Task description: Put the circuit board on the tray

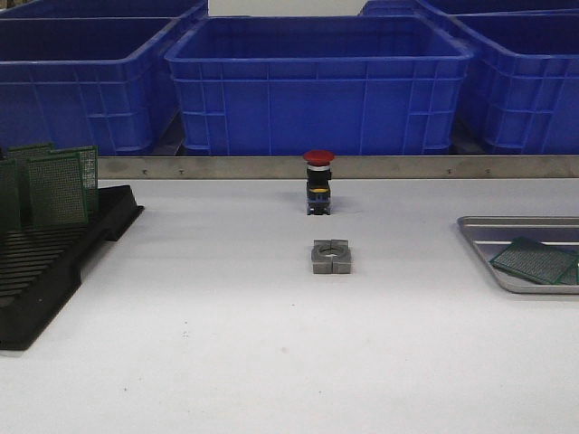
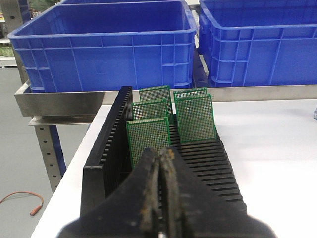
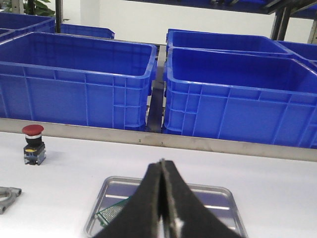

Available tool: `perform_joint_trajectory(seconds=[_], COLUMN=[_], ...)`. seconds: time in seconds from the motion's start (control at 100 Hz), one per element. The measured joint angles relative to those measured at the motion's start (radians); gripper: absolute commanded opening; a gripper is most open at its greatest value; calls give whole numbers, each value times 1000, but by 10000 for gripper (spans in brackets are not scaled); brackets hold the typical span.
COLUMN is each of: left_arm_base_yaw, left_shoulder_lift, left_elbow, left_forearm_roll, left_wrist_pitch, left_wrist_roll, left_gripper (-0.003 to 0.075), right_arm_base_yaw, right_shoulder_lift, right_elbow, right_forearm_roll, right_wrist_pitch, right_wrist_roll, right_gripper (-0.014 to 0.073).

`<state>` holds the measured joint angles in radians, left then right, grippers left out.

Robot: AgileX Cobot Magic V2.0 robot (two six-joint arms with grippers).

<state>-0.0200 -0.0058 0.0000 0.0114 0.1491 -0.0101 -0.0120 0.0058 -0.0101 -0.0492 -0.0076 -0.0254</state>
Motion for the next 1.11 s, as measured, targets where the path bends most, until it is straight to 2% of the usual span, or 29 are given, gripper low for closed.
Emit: perform_joint_trajectory(seconds=[0.13,1.11], left_arm_base_yaw=[0,0], left_shoulder_lift=[0,0], left_elbow=[1,0], left_forearm_roll=[0,0], left_wrist_pitch=[-1,-1], left_wrist_roll=[0,0], left_gripper=[-20,-20], right_arm_base_yaw=[-12,-40], right_shoulder_lift=[-14,-16], right_elbow=[38,37], right_forearm_roll=[-2,-14], right_wrist_pitch=[25,28], right_wrist_roll=[18,25], right_gripper=[-112,-112])
